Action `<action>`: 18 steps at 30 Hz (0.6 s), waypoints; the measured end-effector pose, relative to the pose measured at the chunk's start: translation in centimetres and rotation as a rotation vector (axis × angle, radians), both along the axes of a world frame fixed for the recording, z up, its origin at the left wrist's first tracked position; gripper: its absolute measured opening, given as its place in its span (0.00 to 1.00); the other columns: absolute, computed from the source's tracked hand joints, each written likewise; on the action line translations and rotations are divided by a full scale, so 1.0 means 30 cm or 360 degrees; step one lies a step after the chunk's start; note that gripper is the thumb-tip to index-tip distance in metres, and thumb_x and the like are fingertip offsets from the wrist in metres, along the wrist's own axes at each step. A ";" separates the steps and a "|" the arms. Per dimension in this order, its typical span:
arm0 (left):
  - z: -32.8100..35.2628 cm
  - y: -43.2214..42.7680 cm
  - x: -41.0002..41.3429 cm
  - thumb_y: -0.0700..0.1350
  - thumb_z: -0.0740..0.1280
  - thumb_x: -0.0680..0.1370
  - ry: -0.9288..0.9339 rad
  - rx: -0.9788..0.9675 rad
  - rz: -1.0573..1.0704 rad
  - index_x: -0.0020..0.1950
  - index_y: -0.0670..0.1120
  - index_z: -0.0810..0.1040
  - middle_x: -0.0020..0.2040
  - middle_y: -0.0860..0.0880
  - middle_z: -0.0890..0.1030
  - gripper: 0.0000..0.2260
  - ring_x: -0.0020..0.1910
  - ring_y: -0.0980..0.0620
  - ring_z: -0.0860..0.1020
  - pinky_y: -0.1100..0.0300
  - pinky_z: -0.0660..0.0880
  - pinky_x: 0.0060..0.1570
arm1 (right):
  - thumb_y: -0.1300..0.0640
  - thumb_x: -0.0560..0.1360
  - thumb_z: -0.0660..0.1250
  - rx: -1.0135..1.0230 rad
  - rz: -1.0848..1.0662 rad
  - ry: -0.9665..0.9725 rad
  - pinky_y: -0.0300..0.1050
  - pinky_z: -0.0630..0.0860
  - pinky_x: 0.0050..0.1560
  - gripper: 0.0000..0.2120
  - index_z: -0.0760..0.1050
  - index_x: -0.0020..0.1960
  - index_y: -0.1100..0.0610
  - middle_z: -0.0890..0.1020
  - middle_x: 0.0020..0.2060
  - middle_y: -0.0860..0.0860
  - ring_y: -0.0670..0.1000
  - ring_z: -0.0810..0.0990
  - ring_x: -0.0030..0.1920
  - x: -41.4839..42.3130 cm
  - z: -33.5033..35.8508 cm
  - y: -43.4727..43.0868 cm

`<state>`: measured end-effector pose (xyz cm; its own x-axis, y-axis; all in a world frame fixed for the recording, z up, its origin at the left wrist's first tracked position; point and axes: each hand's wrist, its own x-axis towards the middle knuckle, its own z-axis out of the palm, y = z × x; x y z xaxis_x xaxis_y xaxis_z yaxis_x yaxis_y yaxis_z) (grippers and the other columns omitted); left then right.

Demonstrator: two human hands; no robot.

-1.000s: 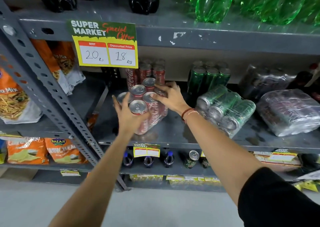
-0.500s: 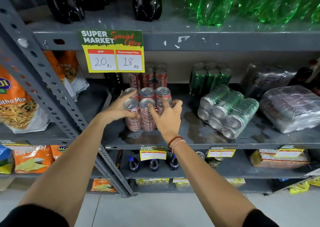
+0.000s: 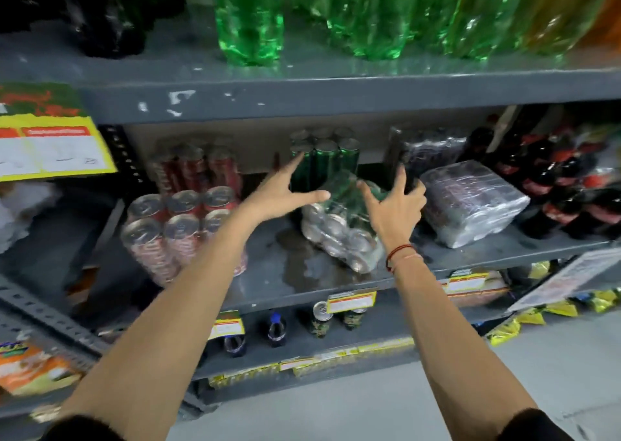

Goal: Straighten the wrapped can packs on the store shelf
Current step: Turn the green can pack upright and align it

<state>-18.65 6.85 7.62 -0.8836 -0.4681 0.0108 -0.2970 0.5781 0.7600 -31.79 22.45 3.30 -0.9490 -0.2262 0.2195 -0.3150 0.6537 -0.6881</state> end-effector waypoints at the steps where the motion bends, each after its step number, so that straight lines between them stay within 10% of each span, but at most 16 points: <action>1: -0.018 0.019 -0.056 0.71 0.69 0.59 -0.0083 0.0065 -0.0056 0.76 0.56 0.49 0.78 0.51 0.56 0.52 0.76 0.51 0.55 0.58 0.54 0.71 | 0.33 0.69 0.65 0.0034 -0.0022 -0.0172 0.60 0.60 0.67 0.45 0.51 0.77 0.50 0.54 0.73 0.67 0.67 0.58 0.71 -0.042 -0.011 0.029; 8: -0.127 0.015 -0.274 0.74 0.70 0.50 -0.0627 0.0134 -0.0241 0.75 0.61 0.44 0.79 0.50 0.49 0.60 0.77 0.49 0.52 0.52 0.54 0.73 | 0.32 0.49 0.76 -0.0517 0.0285 -0.1295 0.58 0.68 0.67 0.67 0.43 0.77 0.47 0.67 0.72 0.58 0.60 0.70 0.68 -0.193 -0.109 0.087; 18: -0.209 0.034 -0.224 0.74 0.71 0.48 -0.0244 0.0022 0.0065 0.75 0.60 0.53 0.75 0.48 0.63 0.58 0.72 0.49 0.64 0.56 0.62 0.68 | 0.41 0.56 0.79 -0.0727 0.0355 -0.0996 0.51 0.76 0.59 0.39 0.70 0.62 0.52 0.80 0.55 0.51 0.53 0.79 0.55 -0.190 -0.133 0.064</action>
<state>-25.35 7.88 1.36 -0.8545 -0.5031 -0.1294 -0.4334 0.5531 0.7115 -37.48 24.37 -0.70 -0.8696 -0.4414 -0.2212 0.1273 0.2324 -0.9643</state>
